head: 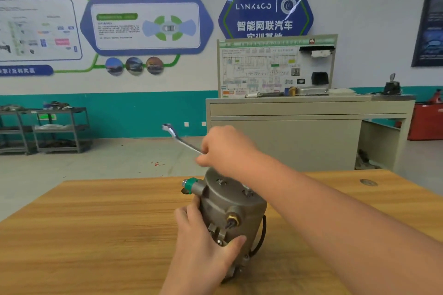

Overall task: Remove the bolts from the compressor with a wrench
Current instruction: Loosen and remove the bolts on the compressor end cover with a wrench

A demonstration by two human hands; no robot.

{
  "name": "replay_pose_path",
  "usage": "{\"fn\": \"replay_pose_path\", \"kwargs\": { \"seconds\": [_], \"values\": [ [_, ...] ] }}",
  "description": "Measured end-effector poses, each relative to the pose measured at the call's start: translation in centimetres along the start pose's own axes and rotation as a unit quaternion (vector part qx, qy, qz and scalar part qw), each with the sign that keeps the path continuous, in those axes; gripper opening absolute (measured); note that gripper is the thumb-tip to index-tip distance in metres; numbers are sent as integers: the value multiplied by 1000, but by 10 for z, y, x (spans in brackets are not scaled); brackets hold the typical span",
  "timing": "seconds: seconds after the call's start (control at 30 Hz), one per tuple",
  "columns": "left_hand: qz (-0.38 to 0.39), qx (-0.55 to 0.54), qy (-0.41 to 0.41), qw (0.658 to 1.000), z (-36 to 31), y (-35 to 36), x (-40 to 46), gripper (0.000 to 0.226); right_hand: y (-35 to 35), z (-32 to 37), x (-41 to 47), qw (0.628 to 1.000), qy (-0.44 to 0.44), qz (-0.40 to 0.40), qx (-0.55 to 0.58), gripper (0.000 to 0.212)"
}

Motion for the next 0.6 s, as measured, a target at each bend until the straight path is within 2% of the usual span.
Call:
{"fn": "replay_pose_path", "kwargs": {
  "seconds": [0.07, 0.13, 0.2, 0.23, 0.27, 0.33, 0.37, 0.4, 0.43, 0.47, 0.5, 0.6],
  "values": [
    [3, 7, 2, 1000, 1, -2, 1, 108, -13, 38, -34, 985, -138, -98, -43, 26],
    [17, 8, 18, 1000, -11, -1, -1, 91, -22, 50, -84, 946, -240, -217, -8, 31],
    [18, 7, 25, 1000, -18, 0, -1, 86, -24, 28, -131, 897, -278, -335, 84, 34],
    [12, -13, 4, 1000, -16, -1, -1, 90, -19, 9, -149, 878, -266, -376, 132, 34],
    [12, -24, -16, 1000, -11, -1, -2, 90, -13, -13, -163, 864, -237, -403, 188, 33],
    [14, -21, -14, 1000, -8, 0, -7, 90, 5, -64, -173, 833, -109, -431, 330, 31],
    [9, -23, -4, 1000, -6, 1, -9, 91, 20, -91, -171, 801, -20, -426, 419, 31],
    [8, -25, 0, 1000, -4, 2, -10, 93, 40, -112, -163, 753, 62, -402, 517, 29],
    [7, -28, 4, 1000, -5, 3, -9, 97, 59, -127, -150, 700, 124, -361, 604, 29],
    [4, -25, 3, 1000, -6, 3, -10, 101, 73, -137, -135, 664, 173, -319, 653, 30],
    [2, -19, 3, 1000, -6, 4, -8, 105, 80, -145, -120, 668, 218, -281, 653, 32],
    [-4, -19, -6, 1000, -4, 4, -6, 108, 73, -158, -79, 779, 287, -177, 529, 35]
  ]
}}
Point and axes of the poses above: each hand's wrist, its own x-axis towards the middle knuckle, its own y-axis out of the palm, z = x × y, the point moved 8 cm from there along x, towards the middle knuckle, and after that the axes turned 6 degrees about -y, right-handed, at the moved point
